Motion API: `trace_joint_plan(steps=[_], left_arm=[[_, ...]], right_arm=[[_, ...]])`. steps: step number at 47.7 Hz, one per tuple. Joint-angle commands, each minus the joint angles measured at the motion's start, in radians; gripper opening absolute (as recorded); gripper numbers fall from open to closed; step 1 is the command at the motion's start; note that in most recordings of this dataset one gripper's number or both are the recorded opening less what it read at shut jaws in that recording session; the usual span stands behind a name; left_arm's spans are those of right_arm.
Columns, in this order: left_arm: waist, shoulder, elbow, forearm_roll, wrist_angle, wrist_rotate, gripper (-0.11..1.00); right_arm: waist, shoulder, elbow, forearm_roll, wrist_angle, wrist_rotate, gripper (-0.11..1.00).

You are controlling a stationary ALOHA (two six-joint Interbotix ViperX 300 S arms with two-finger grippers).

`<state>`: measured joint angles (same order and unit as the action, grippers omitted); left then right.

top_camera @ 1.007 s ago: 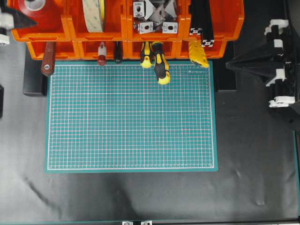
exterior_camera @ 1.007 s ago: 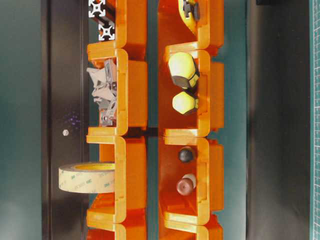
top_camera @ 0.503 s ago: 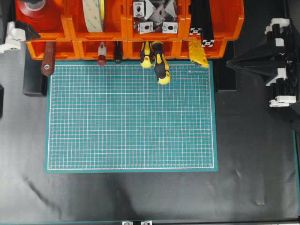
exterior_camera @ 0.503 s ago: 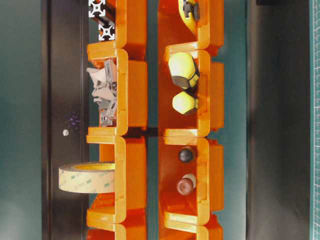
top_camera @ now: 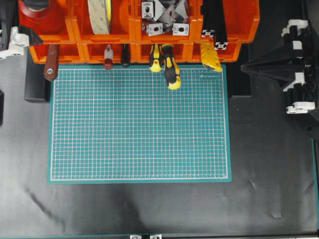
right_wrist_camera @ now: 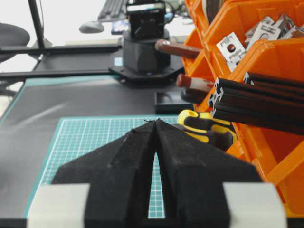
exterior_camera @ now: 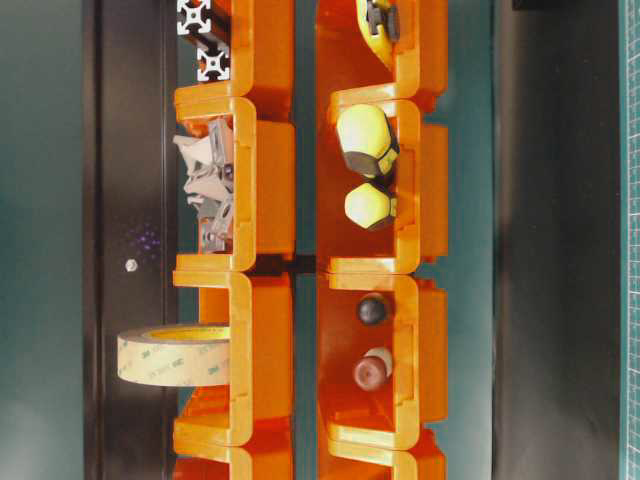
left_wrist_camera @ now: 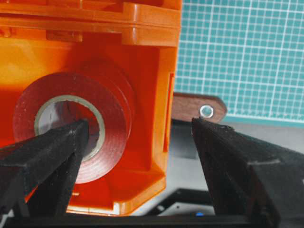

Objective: Pick vinyl tape from container rack with left arm.
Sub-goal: 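Lower the left gripper into the bin and grasp the red vinyl tape roll, then lift the red tape roll out of the bin with the left gripper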

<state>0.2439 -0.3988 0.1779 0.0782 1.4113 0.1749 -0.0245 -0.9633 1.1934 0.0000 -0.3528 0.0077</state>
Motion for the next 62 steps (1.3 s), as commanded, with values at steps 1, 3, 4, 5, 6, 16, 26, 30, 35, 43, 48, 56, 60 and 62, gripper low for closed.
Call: trace_joint_plan(steps=[1,3,4,5,6,16,26,30,35,43,48,56,60,62], left_arm=[[0.009,-0.006,-0.011,0.002,-0.006,0.003,0.82],[0.009,-0.006,-0.011,0.002,-0.006,0.003,0.81],[0.009,-0.006,-0.012,0.003,-0.006,0.003,0.79],[0.011,-0.005,-0.012,0.002,-0.006,0.003,0.78],[0.011,-0.005,-0.012,0.003,-0.006,0.005,0.76],[0.028,-0.005,-0.017,0.002,-0.006,0.044,0.46],[0.035,-0.002,-0.044,0.002,-0.006,0.092,0.2],[0.037,0.003,-0.078,0.003,-0.006,0.11,0.2],[0.031,0.011,-0.14,0.003,-0.008,0.118,0.2],[-0.055,0.025,-0.258,0.002,-0.003,0.097,0.2],[-0.143,0.023,-0.276,0.002,-0.008,0.066,0.2],[-0.29,0.026,-0.244,0.002,-0.094,-0.063,0.2],[-0.35,0.029,-0.201,0.002,-0.178,-0.121,0.2],[-0.379,0.034,-0.166,0.0,-0.232,-0.143,0.2]], right_arm=[[0.002,0.008,-0.011,0.003,-0.012,0.0,0.0],[0.002,0.008,-0.008,0.003,-0.012,0.0,0.0],[0.002,0.009,-0.008,0.003,-0.012,0.0,0.0],[0.002,0.009,-0.006,0.003,-0.012,0.0,0.0],[0.003,0.008,-0.005,0.003,-0.014,0.0,0.0],[0.006,0.008,-0.002,0.003,-0.014,0.0,0.0],[0.008,0.009,-0.002,0.003,-0.015,0.0,0.0],[0.008,0.008,-0.002,0.003,-0.017,0.0,0.0],[0.008,0.008,-0.002,0.003,-0.017,0.0,0.0],[0.008,0.009,-0.002,0.003,-0.018,0.0,0.0],[0.011,0.008,-0.002,0.003,-0.018,0.0,0.0],[0.012,0.006,-0.005,0.003,-0.02,0.0,0.0],[0.012,0.005,-0.005,0.003,-0.02,0.0,0.0],[0.012,0.003,-0.005,0.003,-0.02,0.0,0.0]])
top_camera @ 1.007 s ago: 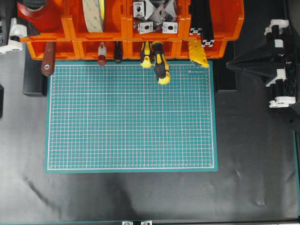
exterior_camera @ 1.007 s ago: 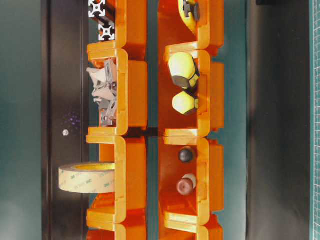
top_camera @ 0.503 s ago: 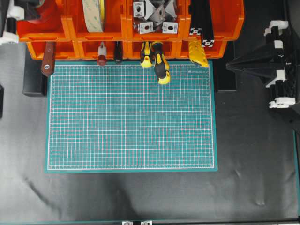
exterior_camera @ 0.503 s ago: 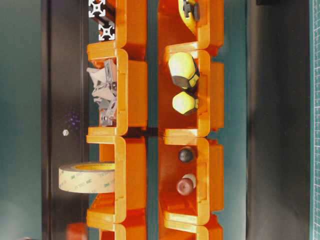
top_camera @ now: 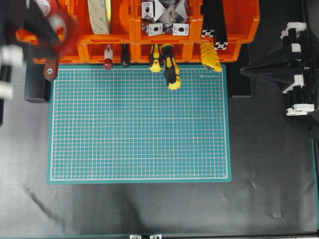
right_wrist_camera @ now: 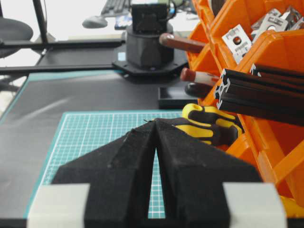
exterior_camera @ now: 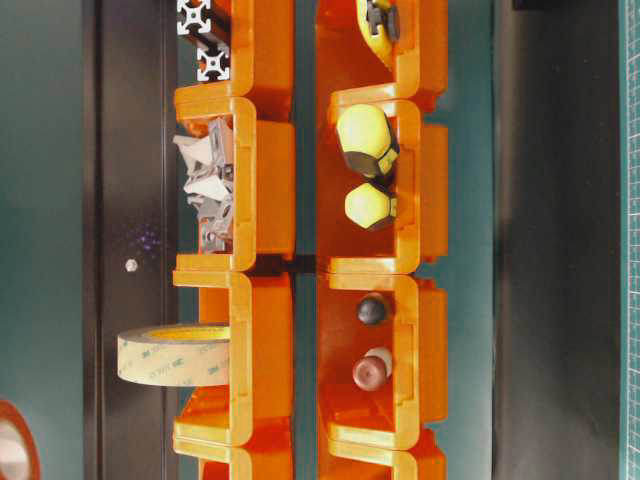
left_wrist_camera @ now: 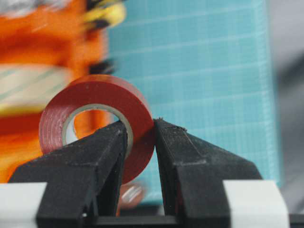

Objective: Pick vinyl tape from container rack with left arm.
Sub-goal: 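Lift the red tape roll out of the bin with the left gripper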

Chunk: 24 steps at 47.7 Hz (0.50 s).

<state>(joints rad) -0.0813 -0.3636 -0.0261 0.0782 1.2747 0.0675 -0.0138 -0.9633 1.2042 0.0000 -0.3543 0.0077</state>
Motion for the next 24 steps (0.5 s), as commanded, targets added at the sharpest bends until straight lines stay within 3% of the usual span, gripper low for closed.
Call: trace_joint_plan(steps=[1,12,24], left_arm=[[-0.063,-0.002,0.052,0.002,-0.115,-0.043,0.2],[-0.132,0.026,0.225,0.002,-0.342,-0.081,0.2],[-0.137,0.129,0.428,0.002,-0.569,-0.137,0.2]], right_arm=[[0.002,0.003,-0.015,0.002,-0.018,0.0,0.0],[0.002,-0.005,-0.018,0.003,-0.018,-0.005,0.0],[0.002,-0.025,-0.018,0.003,-0.011,-0.002,0.0]])
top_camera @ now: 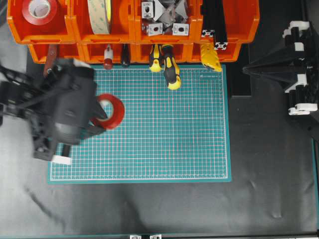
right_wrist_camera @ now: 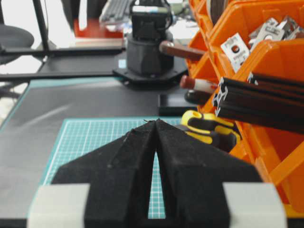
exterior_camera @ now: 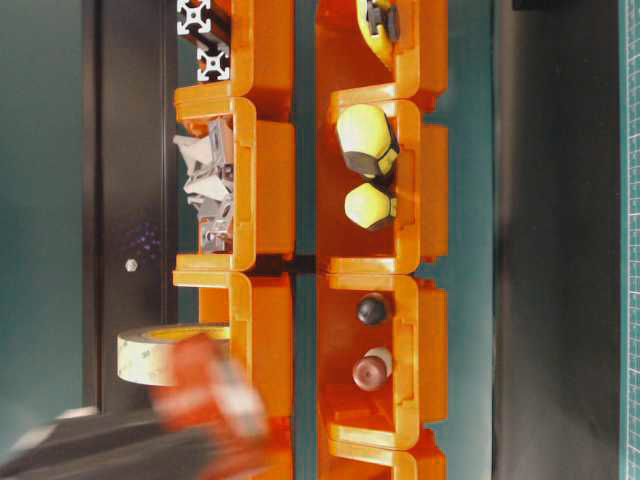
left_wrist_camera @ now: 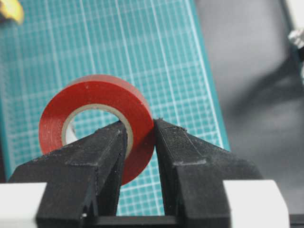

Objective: Pick vinyl tape from container rack with left arm.
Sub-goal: 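Lift the red tape roll out of the bin with the left gripper, then lower the tape onto the mat center and open the left gripper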

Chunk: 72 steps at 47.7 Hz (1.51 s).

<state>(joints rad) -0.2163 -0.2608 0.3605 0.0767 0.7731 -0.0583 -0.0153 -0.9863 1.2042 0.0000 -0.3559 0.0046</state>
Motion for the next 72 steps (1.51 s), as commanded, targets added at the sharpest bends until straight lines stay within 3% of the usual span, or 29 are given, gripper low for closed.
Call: trace_joint_plan(steps=[1,9,20,47,49,56,60,63,72], left_arm=[[-0.002,0.038,0.052,0.003,-0.083,-0.014,0.2],[-0.003,0.144,0.127,0.002,-0.19,-0.054,0.2],[-0.008,0.241,0.12,0.002,-0.244,-0.072,0.2],[-0.006,0.256,0.115,0.002,-0.279,-0.067,0.2],[-0.006,0.256,0.115,0.003,-0.285,-0.067,0.25],[-0.006,0.256,0.117,0.002,-0.307,-0.071,0.69],[-0.003,0.253,0.117,0.003,-0.308,-0.074,0.86],[-0.002,0.25,0.121,0.002,-0.31,-0.075,0.91],[0.005,0.176,0.137,0.002,-0.322,-0.084,0.88]], right_arm=[[0.003,-0.003,-0.02,0.003,-0.009,0.002,0.0],[0.003,-0.014,-0.021,0.003,-0.009,0.002,0.0],[0.003,-0.018,-0.021,0.003,-0.008,0.002,0.0],[0.003,-0.02,-0.021,0.003,0.002,0.002,0.0],[0.003,-0.018,-0.021,0.003,0.002,0.002,0.0],[0.003,-0.018,-0.02,0.003,0.002,0.002,0.0],[0.003,-0.02,-0.018,0.003,0.002,0.003,0.0],[0.003,-0.02,-0.018,0.003,0.002,0.002,0.0],[0.003,-0.018,-0.018,0.003,0.002,0.003,0.0]])
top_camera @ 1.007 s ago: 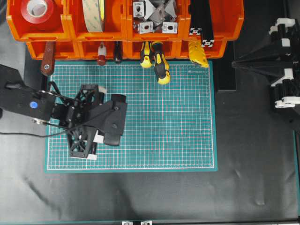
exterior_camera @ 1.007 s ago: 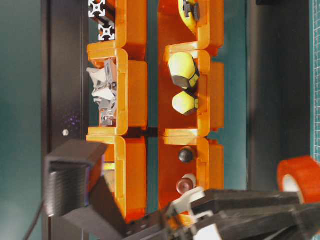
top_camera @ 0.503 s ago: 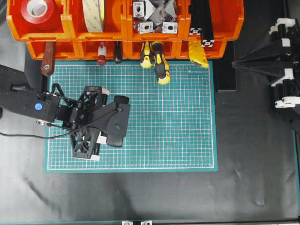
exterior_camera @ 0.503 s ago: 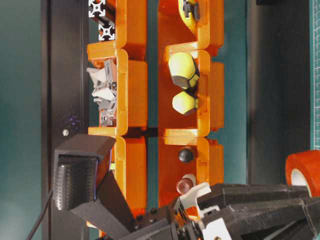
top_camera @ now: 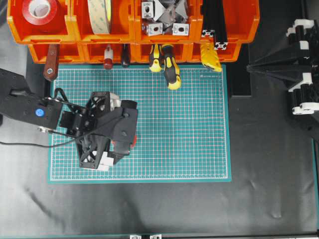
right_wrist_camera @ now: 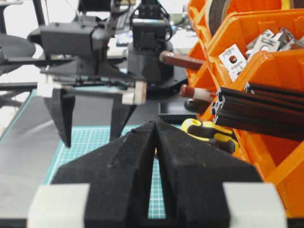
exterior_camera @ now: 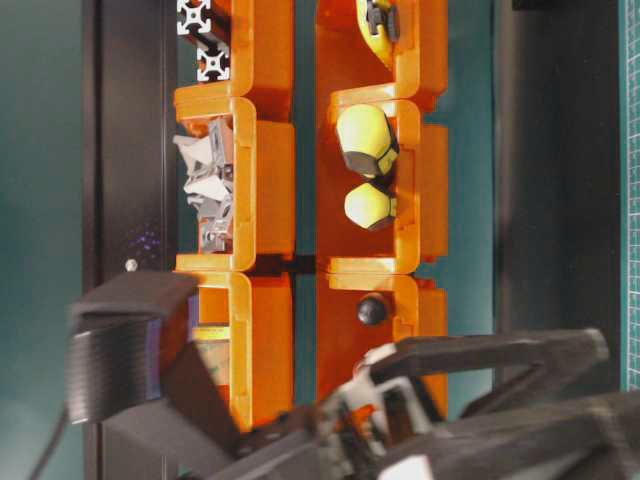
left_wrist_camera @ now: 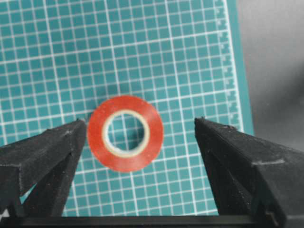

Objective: Pick vinyl tape from container rack with left arm.

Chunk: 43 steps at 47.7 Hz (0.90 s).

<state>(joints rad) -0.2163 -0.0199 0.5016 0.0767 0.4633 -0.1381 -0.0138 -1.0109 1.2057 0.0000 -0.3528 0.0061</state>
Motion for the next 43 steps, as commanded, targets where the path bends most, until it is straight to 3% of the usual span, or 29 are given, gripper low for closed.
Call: trace_joint_plan(steps=[1,15,31,43], left_arm=[[0.003,-0.077,-0.002,0.002,-0.014,-0.008,0.88],[-0.003,-0.333,0.103,0.002,-0.044,-0.057,0.87],[-0.028,-0.647,0.262,0.002,-0.238,-0.058,0.86],[-0.028,-0.896,0.357,0.002,-0.224,-0.041,0.86]], right_arm=[[0.002,0.005,-0.02,0.003,-0.002,0.002,0.0],[0.002,0.003,-0.02,0.003,0.043,0.002,0.0],[0.002,-0.04,-0.018,0.003,0.103,0.003,0.0],[0.0,-0.067,-0.023,0.021,0.175,0.091,0.0]])
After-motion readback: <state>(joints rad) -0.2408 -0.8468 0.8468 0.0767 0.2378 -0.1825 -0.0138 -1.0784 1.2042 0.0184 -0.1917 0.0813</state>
